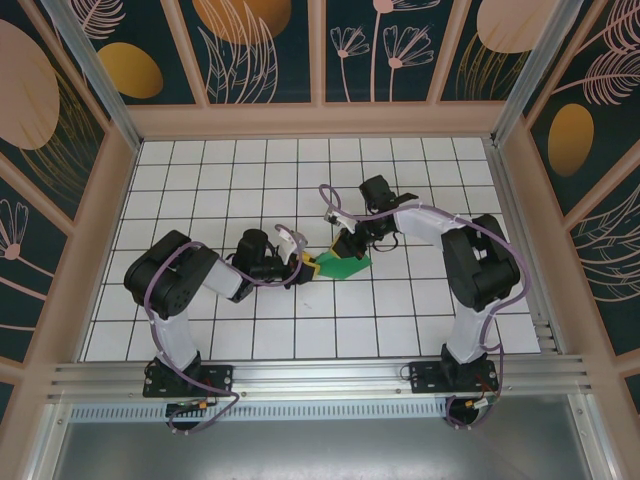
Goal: Fold a paper plane with a square sheet of paper (pick it up from the middle)
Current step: Fourth fold the wing at the center of the table.
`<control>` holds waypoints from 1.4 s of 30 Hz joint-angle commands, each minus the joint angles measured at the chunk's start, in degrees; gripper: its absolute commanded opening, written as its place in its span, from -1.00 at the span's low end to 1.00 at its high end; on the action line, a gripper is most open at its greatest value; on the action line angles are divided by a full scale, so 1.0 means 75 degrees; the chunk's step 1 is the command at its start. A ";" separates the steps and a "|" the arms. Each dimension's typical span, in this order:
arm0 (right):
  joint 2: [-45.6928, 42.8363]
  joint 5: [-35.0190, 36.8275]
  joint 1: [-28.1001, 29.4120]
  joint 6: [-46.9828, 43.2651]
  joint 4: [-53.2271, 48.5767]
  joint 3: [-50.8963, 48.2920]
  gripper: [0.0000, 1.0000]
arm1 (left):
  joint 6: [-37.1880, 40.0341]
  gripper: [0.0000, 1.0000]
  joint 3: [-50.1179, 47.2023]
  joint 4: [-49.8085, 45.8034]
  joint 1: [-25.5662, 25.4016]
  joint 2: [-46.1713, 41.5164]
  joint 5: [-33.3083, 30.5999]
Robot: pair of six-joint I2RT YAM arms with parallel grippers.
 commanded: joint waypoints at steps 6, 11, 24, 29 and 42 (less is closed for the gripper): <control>0.0266 -0.0347 -0.0051 -0.0152 -0.0226 0.0315 -0.88 | 0.0371 -0.58 0.0358 -0.1046 0.0053 0.0029 -0.0387; 0.0385 -0.0434 -0.0159 -0.0050 -0.0266 0.0404 -0.88 | 0.0416 -0.65 0.0441 -0.1349 0.0055 -0.0080 -0.0493; 0.0285 -0.1163 -0.0371 0.0070 -0.0417 0.0248 -0.89 | -0.1218 0.04 0.0033 -0.0823 0.0383 -0.1083 -0.0926; 0.0326 -0.1451 -0.0435 0.0277 -0.0290 0.0173 -0.90 | -0.1064 0.09 0.0102 -0.0867 0.0381 -0.0852 -0.0315; 0.0539 -0.1629 -0.0511 0.0283 -0.0387 0.0349 -0.90 | -0.0011 0.07 0.0361 -0.0471 0.0221 -0.0088 -0.0050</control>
